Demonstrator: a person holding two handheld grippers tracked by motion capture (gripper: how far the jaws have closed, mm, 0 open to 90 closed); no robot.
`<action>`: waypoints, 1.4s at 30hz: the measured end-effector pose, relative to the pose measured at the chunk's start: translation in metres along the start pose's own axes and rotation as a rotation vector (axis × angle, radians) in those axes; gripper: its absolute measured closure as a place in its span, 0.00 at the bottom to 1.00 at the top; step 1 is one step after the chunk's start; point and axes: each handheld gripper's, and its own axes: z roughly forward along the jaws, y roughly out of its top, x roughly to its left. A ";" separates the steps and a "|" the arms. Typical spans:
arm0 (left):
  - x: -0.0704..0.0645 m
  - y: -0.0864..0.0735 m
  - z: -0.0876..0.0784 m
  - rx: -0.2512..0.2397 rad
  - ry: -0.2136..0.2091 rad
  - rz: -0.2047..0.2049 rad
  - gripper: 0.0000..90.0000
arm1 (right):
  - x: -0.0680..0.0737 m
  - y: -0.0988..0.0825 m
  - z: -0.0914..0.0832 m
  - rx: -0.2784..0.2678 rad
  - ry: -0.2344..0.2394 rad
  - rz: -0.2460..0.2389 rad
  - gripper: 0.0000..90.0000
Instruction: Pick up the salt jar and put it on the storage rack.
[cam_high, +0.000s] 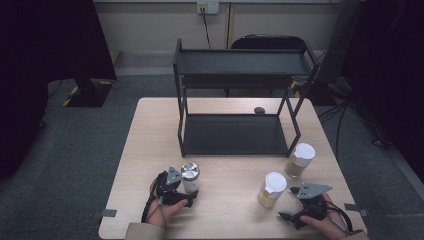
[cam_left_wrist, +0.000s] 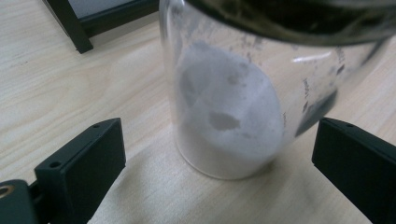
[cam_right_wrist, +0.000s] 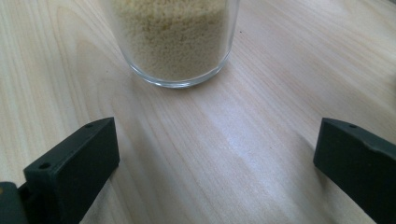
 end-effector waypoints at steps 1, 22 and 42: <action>0.000 0.000 0.000 -0.002 0.000 0.000 0.03 | 0.000 0.000 0.000 0.000 0.000 0.000 0.00; -0.006 -0.001 0.005 -0.044 0.022 -0.032 0.11 | 0.000 0.000 0.000 0.000 0.000 0.000 0.00; -0.008 0.000 0.006 -0.059 0.012 -0.007 0.27 | 0.000 0.000 0.000 0.000 0.000 0.000 0.00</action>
